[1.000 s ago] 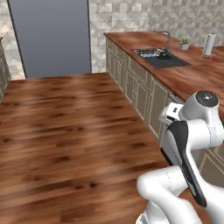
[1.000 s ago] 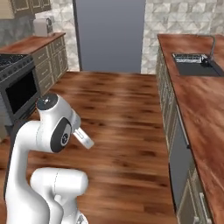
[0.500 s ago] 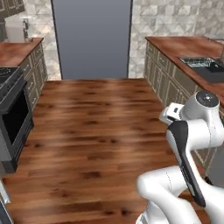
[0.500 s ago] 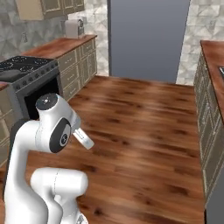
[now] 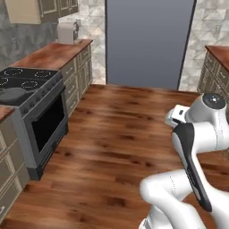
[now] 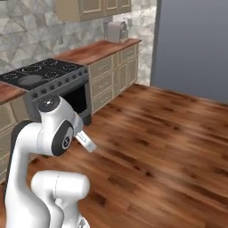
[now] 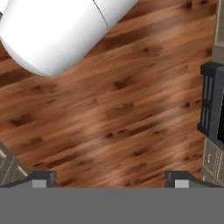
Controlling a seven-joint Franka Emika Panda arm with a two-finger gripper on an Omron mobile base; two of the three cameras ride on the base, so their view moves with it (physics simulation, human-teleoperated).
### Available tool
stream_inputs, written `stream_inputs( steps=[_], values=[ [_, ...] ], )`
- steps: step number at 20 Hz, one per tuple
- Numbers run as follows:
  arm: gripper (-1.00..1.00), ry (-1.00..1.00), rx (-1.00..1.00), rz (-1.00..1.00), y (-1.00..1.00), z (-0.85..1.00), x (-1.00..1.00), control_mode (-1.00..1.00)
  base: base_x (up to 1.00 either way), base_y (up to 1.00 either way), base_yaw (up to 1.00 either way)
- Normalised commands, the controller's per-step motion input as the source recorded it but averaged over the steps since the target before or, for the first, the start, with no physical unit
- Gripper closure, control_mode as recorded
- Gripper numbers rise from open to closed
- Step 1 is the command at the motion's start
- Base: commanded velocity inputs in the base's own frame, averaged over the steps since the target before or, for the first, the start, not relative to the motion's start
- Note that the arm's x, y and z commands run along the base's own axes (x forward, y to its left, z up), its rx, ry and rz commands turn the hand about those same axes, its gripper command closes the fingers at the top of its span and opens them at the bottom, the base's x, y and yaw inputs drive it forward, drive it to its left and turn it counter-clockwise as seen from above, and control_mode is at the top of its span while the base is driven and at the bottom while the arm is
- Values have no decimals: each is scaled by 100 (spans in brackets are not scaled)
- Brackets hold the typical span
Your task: Place the cold items (squash and mushroom) from the fridge in one tupperware on the dining counter. Place the warm items (kebab skewer and hot dog) in the stove area in another tupperware.
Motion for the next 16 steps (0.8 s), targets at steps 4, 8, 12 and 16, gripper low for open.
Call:
stream_inputs(
  steps=[4, 8, 12, 16],
  values=[
    [-100, 0, 0, 0, 0, 0, 0, 100, 100, 0, 51],
    [-100, 0, 0, 0, 0, 0, 0, 100, 95, 11, 47],
    [-100, 0, 0, 0, 0, 0, 0, 100, 87, 27, 50],
    [-100, 0, 0, 0, 0, 0, 0, 100, 79, 26, 53]
  ],
)
